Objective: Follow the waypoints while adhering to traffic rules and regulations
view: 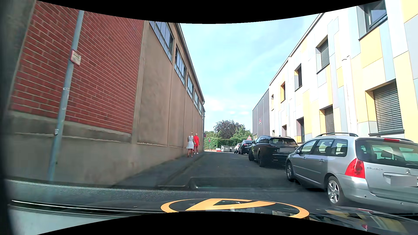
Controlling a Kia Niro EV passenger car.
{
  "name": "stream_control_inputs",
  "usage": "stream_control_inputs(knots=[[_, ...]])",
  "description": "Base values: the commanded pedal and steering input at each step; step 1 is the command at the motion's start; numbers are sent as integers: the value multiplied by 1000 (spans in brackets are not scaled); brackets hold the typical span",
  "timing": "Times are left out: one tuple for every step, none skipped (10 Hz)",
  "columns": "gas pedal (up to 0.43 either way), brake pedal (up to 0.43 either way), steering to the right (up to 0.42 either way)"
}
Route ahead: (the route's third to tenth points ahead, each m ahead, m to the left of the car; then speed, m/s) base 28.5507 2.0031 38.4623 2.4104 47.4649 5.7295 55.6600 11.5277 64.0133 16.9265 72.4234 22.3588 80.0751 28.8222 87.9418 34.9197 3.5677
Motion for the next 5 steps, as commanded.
stream_control_inputs(knots=[[177,0,8],[169,0,8],[169,0,8],[169,0,3],[169,0,2]])
